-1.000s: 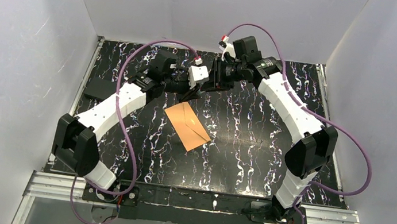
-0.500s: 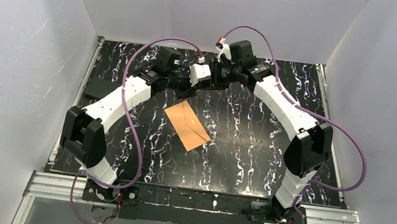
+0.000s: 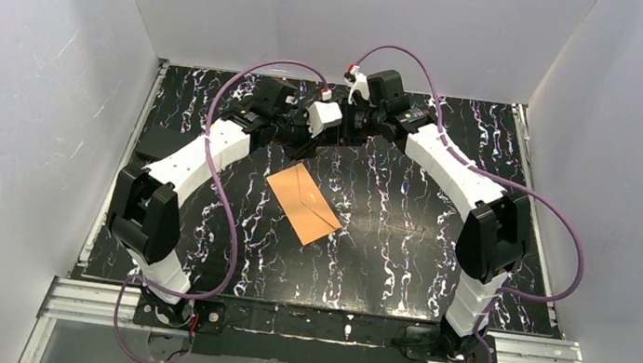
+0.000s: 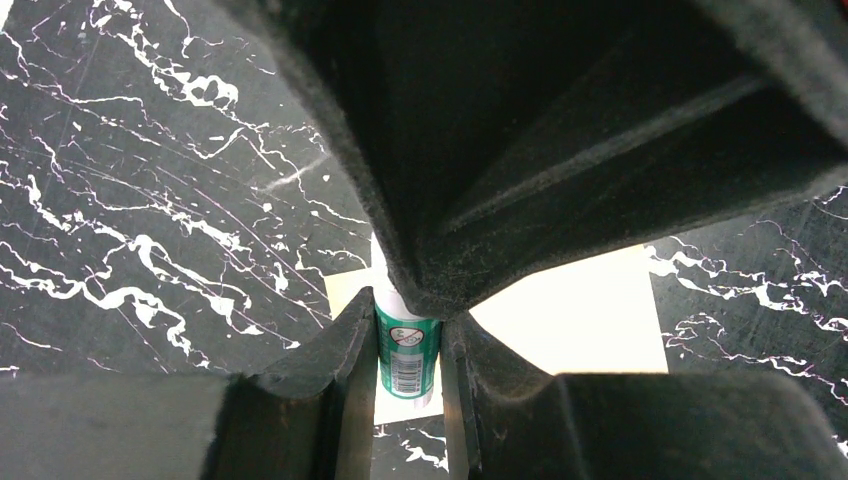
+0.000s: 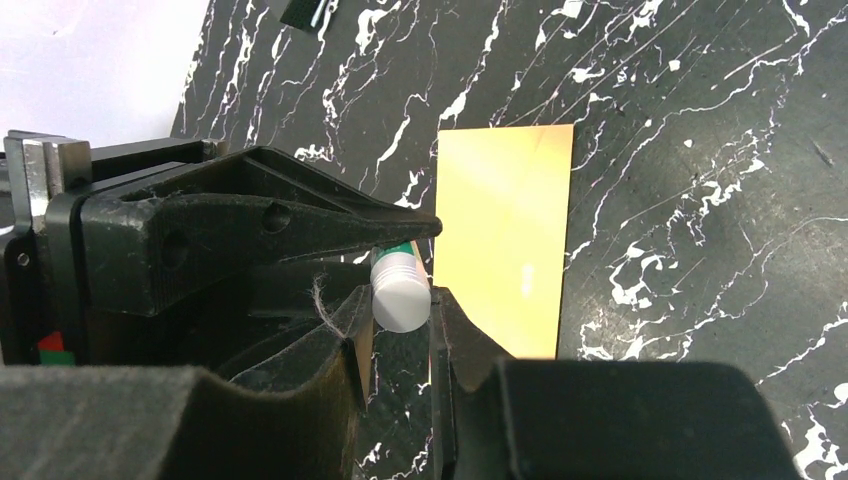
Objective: Place the letter into the envelope and seal it
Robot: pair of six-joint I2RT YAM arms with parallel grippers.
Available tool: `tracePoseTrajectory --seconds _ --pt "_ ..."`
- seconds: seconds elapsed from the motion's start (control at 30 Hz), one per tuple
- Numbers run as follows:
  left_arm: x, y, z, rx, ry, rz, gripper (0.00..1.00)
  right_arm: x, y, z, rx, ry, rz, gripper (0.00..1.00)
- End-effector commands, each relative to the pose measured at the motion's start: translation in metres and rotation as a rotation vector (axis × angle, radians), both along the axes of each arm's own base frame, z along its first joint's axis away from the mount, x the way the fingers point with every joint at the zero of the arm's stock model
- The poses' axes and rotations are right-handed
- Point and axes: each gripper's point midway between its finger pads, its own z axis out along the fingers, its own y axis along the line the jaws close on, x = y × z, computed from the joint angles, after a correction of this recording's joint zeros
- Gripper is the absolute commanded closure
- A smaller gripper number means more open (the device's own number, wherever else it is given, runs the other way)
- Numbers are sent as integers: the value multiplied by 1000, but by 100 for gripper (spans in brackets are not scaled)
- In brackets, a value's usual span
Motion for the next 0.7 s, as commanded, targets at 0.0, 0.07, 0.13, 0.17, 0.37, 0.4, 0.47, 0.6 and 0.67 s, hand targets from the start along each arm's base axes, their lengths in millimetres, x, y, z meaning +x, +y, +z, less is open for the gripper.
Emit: tracePoseTrajectory --seconds 0.0,0.07,0.13,0.17,0.37,0.4,0.47,0.6,0.67 --pt "18 -52 211 -407 -561 -150 100 -97 17 -67 -118 330 214 99" --pt "14 -48 202 -398 -535 -142 100 -82 18 -48 -75 308 180 99" --pt "9 -39 182 -385 -469 -125 100 -61 17 -22 -17 261 126 99" --pt "4 -33 165 -379 -416 -112 100 -50 14 -13 -17 228 92 99" --pt "-27 -1 79 -292 -153 -48 100 -18 0 36 9 142 16 62" --pt "-31 3 69 -277 -120 -39 100 -16 1 41 25 140 9 51" --pt "-40 11 49 -248 -59 -18 100 -11 3 56 81 132 -3 41" --pt "-53 27 24 -228 37 37 100 15 -6 90 189 89 -116 32" --pt "-58 35 15 -225 76 70 100 28 -20 103 229 73 -191 30"
